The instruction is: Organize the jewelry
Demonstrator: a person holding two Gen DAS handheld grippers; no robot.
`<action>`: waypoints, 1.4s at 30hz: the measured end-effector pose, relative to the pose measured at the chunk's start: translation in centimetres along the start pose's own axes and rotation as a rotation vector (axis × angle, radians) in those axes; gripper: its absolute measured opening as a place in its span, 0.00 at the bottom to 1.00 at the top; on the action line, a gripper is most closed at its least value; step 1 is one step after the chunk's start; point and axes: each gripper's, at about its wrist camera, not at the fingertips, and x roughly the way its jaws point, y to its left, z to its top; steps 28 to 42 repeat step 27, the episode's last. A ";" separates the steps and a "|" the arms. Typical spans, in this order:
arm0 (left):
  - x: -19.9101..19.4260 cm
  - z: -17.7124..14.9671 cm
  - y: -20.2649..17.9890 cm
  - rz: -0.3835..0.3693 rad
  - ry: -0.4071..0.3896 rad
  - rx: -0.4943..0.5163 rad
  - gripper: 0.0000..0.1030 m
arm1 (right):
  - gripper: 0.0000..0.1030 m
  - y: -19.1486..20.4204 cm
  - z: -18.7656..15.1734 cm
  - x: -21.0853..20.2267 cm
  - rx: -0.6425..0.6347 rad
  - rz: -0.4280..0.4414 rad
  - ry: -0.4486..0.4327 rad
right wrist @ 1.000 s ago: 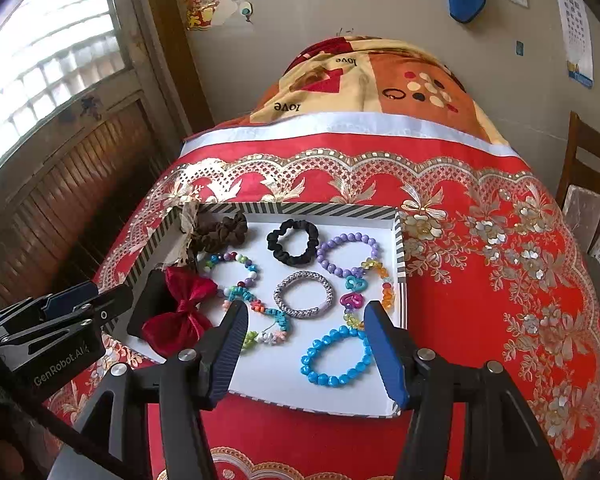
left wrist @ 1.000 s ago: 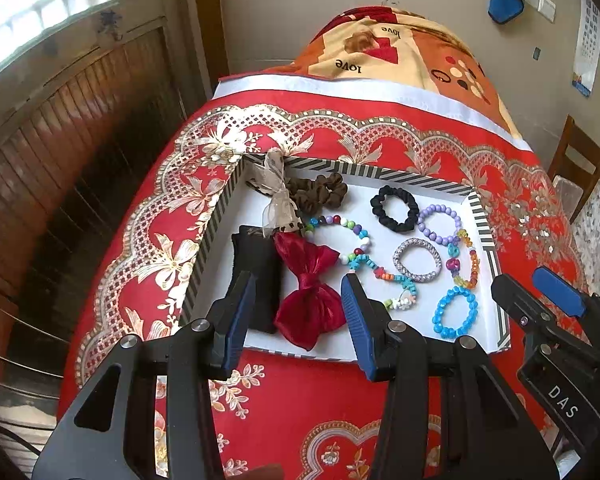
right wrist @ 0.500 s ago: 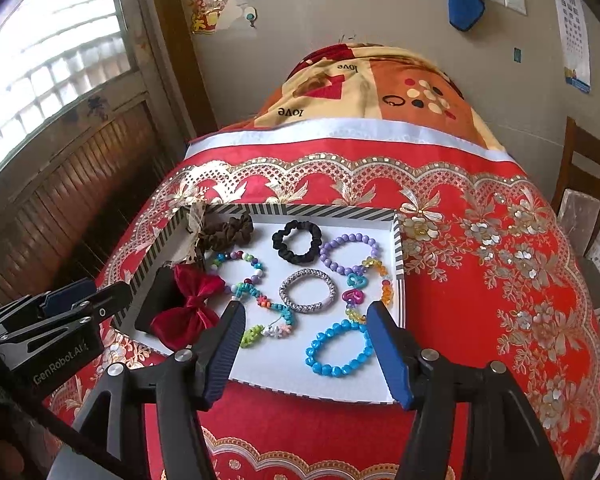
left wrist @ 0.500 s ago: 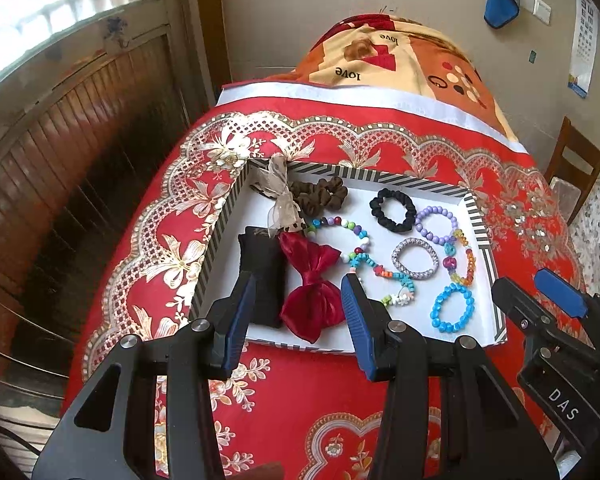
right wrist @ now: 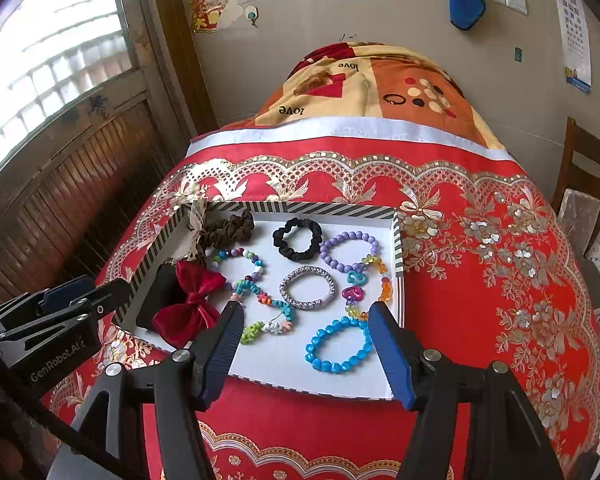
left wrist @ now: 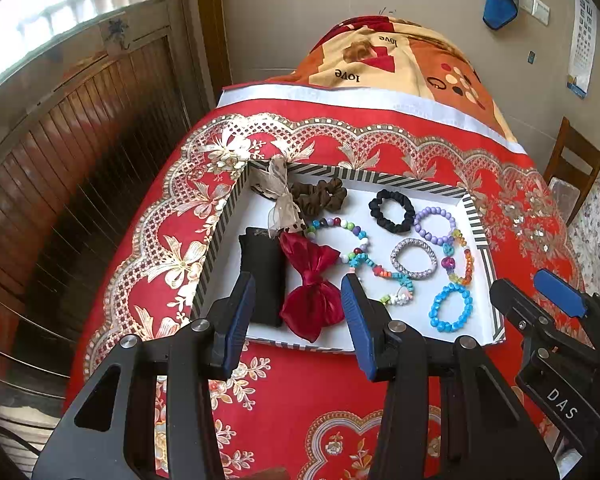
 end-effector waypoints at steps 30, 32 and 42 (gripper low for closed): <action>0.7 0.1 0.0 -0.003 -0.015 0.019 0.43 | 0.61 -1.3 0.1 0.6 0.025 -0.012 -0.003; 0.7 0.1 0.0 -0.003 -0.015 0.019 0.43 | 0.61 -1.3 0.1 0.6 0.025 -0.012 -0.003; 0.7 0.1 0.0 -0.003 -0.015 0.019 0.43 | 0.61 -1.3 0.1 0.6 0.025 -0.012 -0.003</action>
